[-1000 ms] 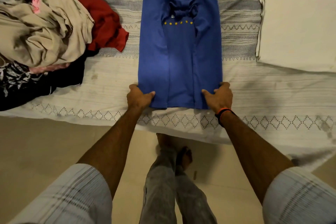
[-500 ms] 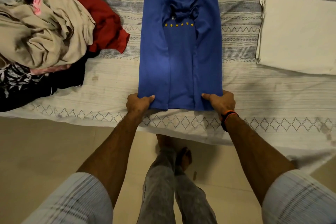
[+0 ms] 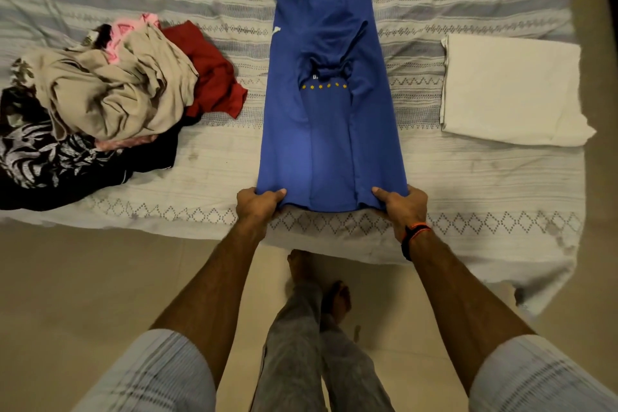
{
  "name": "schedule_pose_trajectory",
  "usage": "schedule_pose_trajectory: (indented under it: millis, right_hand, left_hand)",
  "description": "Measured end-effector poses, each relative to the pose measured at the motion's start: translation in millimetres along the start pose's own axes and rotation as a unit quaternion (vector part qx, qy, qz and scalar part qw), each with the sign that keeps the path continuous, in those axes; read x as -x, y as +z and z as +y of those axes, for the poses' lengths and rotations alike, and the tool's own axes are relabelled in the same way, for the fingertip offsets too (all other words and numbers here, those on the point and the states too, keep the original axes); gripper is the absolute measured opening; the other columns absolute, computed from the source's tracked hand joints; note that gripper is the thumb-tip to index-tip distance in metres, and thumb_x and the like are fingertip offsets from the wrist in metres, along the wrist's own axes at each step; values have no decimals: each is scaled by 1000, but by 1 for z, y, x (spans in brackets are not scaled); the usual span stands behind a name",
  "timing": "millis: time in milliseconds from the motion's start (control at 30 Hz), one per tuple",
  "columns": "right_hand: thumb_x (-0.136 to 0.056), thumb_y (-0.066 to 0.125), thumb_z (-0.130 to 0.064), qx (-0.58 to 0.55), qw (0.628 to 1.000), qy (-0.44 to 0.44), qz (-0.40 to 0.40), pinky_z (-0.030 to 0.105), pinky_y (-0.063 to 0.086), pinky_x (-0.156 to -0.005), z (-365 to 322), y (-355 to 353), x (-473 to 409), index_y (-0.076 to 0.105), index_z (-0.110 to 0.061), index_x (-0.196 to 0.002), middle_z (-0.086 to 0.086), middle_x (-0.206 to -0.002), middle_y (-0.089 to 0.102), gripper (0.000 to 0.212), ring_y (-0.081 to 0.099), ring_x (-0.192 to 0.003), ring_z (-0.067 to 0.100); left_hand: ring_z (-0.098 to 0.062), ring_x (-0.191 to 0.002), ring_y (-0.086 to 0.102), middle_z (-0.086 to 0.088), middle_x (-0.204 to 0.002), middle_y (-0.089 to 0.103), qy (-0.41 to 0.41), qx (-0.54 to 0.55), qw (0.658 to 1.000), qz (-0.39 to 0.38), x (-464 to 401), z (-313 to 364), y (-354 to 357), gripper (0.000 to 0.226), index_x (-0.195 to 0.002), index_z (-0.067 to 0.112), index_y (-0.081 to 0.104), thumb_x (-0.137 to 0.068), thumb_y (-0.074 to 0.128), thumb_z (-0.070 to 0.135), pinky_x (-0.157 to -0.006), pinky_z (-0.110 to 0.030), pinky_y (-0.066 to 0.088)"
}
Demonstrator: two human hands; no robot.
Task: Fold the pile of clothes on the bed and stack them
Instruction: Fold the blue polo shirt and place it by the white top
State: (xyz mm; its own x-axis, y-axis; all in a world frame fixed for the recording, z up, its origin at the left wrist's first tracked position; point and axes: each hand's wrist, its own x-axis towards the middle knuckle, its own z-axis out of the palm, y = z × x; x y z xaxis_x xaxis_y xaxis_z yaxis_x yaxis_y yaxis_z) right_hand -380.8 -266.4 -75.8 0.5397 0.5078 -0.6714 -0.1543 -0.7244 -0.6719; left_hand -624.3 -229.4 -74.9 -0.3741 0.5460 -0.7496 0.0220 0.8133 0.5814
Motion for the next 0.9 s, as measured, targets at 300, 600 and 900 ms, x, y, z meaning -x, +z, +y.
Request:
schedule_pose_trajectory:
  millis: [300,600,900]
  right_hand:
    - [-45,87,-29,-41,998,10,-37,48,60,-77,-12,-10,-4,70,-13,-90,6,-97,73,51,70,-90,33]
    - [-72,81,-8,-100,995,0,-30,47,61,-77,-119,19,-16,70,-4,-90,14,-91,72,21,71,-86,34]
    - [-81,72,3,-131,991,29,7,25,56,-50,-202,75,-91,62,7,-102,17,-96,65,24,69,-76,26]
  left_hand:
    - [-26,-88,68,-11,-108,67,-10,100,994,-49,22,25,-7,35,-113,-4,61,-81,75,0,-65,-31,61]
    - [-18,-69,64,-15,-92,65,0,209,974,-84,4,126,18,19,-104,-8,58,-86,66,-7,-47,-19,54]
    - [-16,-71,61,-11,-80,61,-37,244,966,-73,-83,218,65,14,-80,-1,58,-87,59,-13,-51,-21,57]
